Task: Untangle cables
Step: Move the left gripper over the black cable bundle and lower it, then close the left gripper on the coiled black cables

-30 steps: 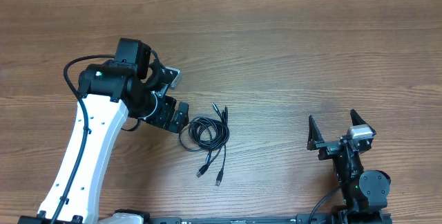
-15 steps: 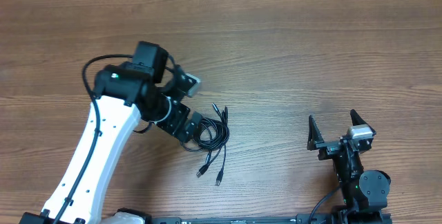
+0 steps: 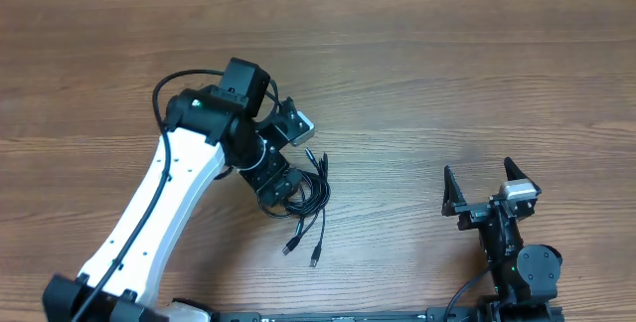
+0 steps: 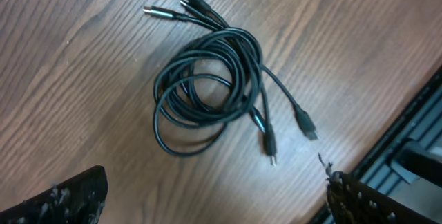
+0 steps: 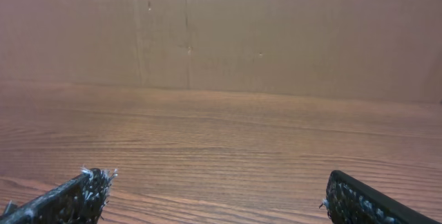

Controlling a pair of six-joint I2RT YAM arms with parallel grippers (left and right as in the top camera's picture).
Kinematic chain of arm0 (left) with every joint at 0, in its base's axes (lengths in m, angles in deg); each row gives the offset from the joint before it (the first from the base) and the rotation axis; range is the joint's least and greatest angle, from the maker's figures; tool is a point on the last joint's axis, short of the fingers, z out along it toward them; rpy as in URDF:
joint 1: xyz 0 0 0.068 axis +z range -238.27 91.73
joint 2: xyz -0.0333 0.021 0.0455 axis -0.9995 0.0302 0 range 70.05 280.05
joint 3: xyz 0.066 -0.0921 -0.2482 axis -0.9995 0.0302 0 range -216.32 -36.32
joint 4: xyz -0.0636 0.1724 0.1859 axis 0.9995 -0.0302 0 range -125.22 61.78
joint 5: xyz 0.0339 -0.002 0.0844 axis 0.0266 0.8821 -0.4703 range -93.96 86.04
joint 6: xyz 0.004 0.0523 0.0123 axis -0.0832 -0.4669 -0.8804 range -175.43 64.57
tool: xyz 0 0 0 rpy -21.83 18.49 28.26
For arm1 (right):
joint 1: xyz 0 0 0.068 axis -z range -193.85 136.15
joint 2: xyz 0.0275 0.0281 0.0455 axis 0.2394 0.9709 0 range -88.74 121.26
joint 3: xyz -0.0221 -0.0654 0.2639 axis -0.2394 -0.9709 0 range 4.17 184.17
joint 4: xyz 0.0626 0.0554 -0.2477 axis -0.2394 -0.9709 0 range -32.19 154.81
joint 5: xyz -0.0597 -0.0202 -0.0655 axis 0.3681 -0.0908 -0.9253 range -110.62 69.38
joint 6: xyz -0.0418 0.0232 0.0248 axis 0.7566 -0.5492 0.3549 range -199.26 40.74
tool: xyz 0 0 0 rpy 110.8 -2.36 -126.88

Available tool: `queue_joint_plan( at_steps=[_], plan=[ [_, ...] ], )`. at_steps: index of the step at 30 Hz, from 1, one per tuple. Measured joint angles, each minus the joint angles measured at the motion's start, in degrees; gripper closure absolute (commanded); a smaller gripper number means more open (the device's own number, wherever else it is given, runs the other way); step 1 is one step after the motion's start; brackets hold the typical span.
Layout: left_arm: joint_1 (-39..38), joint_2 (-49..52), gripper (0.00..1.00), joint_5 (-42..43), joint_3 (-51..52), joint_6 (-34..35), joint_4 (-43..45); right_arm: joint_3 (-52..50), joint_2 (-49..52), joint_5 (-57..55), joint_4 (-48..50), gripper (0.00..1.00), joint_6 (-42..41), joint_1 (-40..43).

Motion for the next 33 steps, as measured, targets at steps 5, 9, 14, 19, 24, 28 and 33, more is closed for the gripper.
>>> queue_joint_plan(
  at_steps=[5,9,14,19,24,28,33],
  plan=[
    [0.00,5.49,0.00,-0.72,0.00,-1.46,2.38,0.00,0.00,-0.02,0.00,0.00,0.00,0.00],
    [0.00,9.07,0.00,-0.87,0.00,-1.38,3.37,0.00,0.00,-0.02,0.00,0.00,-0.02,0.00],
    [0.00,12.11,0.00,-1.86,0.04,-1.40,3.34,0.00,0.00,0.00,0.02,0.00,-0.02,0.00],
    [0.00,14.84,0.00,-2.80,0.04,-1.66,3.74,0.00,0.00,-0.02,0.00,0.00,0.00,0.00],
    [0.00,17.99,0.00,-3.23,0.04,-1.88,3.96,0.00,0.00,0.00,0.00,0.00,-0.02,0.00],
    [0.00,19.98,0.00,-3.13,0.04,-1.88,4.50,0.00,0.00,0.00,-0.02,0.00,-0.02,0.00],
    [0.00,20.50,0.00,-2.95,0.04,-1.88,4.66,0.00,0.00,0.00,0.02,0.00,-0.02,0.00]
  ],
)
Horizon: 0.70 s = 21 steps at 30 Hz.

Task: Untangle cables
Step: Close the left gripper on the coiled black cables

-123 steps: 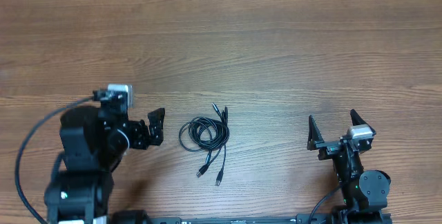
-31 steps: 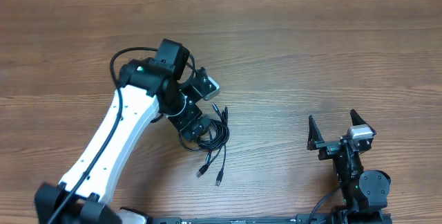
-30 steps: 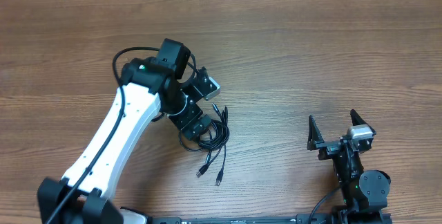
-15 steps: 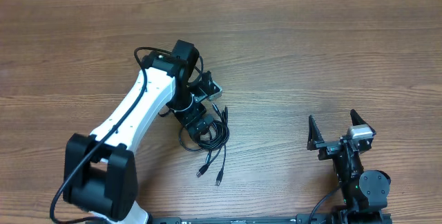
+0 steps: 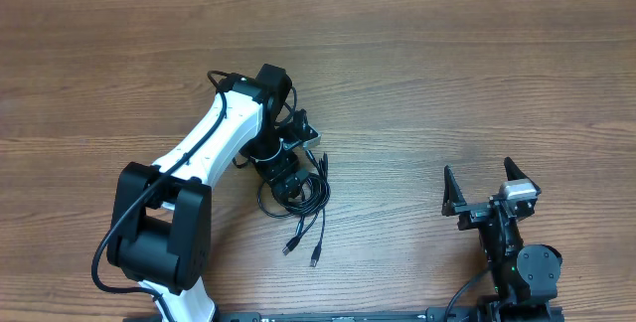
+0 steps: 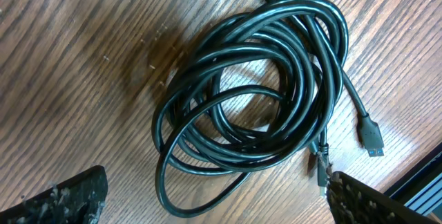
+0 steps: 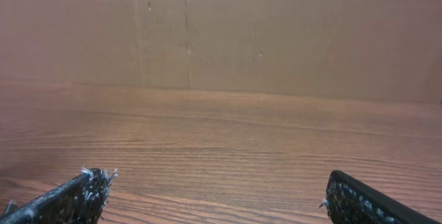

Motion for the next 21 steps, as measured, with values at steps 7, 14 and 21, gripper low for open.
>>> queue_joint_plan(
  at_steps=[7,14,21],
  plan=[
    [0.00,0.00,0.00,0.00,0.00,0.00,-0.15,0.00,0.00,0.00,-0.02,0.00,0.04,0.00],
    [0.00,0.00,0.00,1.92,0.00,0.00,0.31,0.00,0.00,0.00,-0.02,0.00,0.02,0.00],
    [0.00,0.00,0.00,1.92,0.55,0.00,1.38,0.00,0.00,-0.02,-0.02,0.00,0.02,0.00]
  ],
)
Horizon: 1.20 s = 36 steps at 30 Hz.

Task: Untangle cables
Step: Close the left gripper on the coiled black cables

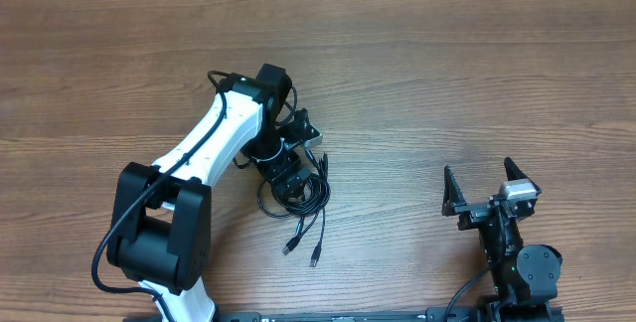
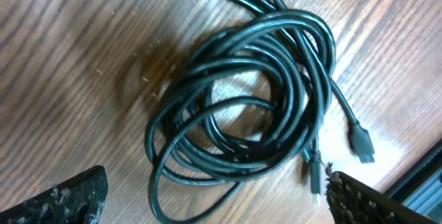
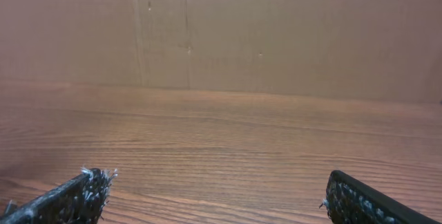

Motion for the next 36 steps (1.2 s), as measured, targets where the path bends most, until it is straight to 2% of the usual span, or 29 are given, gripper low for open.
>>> queue_joint_plan(
  at_steps=[8,17,22,36],
  plan=[
    [0.00,0.02,0.00,-0.09,6.29,-0.02,4.02,0.00,0.00,0.02,0.00,0.00,0.00,0.00],
    [0.00,0.02,0.00,-0.57,6.45,0.24,8.04,0.00,0.00,0.00,-0.02,0.00,0.00,0.00],
    [0.00,0.02,0.00,-2.43,6.47,3.13,11.50,0.00,0.00,0.00,0.02,0.00,0.00,0.00],
    [0.00,0.02,0.00,-6.29,6.60,6.56,11.93,0.00,0.00,0.00,-0.02,0.00,0.02,0.00]
  ],
)
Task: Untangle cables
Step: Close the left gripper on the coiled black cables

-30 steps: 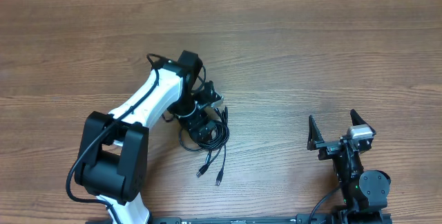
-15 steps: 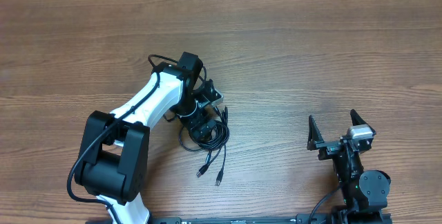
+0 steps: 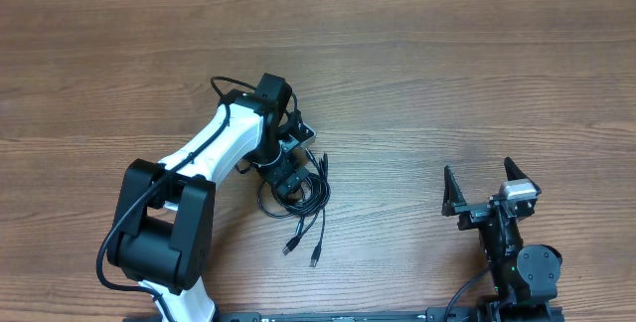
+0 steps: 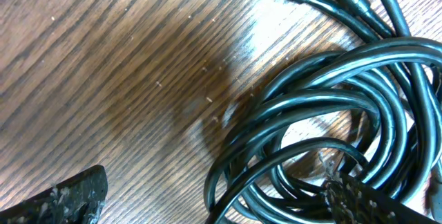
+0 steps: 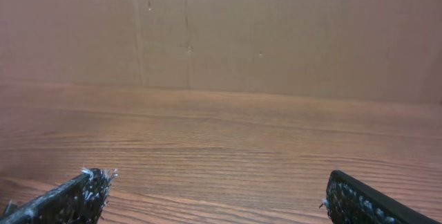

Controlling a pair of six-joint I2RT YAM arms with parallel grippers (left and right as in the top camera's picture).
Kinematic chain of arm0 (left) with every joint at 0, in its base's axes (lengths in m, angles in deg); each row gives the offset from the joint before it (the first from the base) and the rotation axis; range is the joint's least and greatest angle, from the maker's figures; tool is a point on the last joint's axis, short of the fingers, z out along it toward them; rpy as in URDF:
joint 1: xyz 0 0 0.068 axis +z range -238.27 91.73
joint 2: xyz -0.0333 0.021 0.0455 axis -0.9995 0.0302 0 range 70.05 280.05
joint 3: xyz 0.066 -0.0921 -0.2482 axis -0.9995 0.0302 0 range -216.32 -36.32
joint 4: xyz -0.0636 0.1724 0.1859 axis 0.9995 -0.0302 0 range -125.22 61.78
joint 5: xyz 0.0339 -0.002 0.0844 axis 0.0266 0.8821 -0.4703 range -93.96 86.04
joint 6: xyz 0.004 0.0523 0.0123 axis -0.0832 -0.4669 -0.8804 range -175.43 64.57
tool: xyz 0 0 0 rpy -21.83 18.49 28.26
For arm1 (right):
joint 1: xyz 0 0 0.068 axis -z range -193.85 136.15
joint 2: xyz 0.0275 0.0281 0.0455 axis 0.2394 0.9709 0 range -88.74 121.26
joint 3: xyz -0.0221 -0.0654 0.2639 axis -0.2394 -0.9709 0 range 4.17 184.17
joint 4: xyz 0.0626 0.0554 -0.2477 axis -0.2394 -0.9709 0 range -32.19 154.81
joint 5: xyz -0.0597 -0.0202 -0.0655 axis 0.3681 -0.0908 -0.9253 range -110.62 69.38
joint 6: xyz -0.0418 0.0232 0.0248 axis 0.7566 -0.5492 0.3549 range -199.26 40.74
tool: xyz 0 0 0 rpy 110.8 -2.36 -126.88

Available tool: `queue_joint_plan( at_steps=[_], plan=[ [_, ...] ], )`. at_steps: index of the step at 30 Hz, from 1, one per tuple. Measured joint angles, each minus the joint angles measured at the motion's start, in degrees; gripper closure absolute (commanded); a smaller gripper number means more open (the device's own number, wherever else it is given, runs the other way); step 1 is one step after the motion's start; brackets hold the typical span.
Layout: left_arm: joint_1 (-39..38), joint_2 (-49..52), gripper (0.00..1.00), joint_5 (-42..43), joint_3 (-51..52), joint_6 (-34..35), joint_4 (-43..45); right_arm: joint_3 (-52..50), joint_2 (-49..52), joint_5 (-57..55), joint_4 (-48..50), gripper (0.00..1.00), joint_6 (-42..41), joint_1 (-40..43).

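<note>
A tangled coil of black cables [image 3: 303, 191] lies on the wooden table near its front middle, with loose plug ends [image 3: 302, 246] trailing toward the front edge. My left gripper [image 3: 285, 183] is down on the coil, open, its fingers straddling the looped strands [image 4: 324, 134]; the right fingertip [image 4: 369, 200] rests among the loops. Two plug ends run off the top of the left wrist view. My right gripper [image 3: 487, 201] stands open at the front right, with only bare table between its fingers [image 5: 217, 196].
A brown cardboard wall [image 5: 221, 30] stands behind the table. The left arm's white links [image 3: 199, 158] stretch from the front left to the coil. The right arm's base [image 3: 522, 267] sits at the front right edge.
My left gripper has dropped lower onto the coil, so the loops now fill the left wrist view. The coil itself lies where it was. The right arm has not moved.
My left gripper first hung open high above the coil, the whole bundle in view. Then it stood closer over the loops, still open. Now it is down at the strands, with one finger among them. The right gripper stayed open and still.
</note>
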Motion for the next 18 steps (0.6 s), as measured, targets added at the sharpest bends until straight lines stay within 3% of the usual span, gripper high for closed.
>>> queue_joint_plan(
  at_steps=[13,16,18],
  plan=[
    [0.00,-0.20,0.00,-1.90,3.78,1.07,4.33,0.00,0.00,0.00,0.02,0.00,-0.04,0.00],
    [0.00,-0.20,0.11,-2.36,3.82,1.20,4.76,0.00,0.00,0.02,0.00,0.00,-0.04,0.00],
    [0.00,-0.20,0.28,-2.56,3.89,1.53,5.18,0.00,0.00,0.00,0.00,0.00,-0.02,0.00]
  ],
)
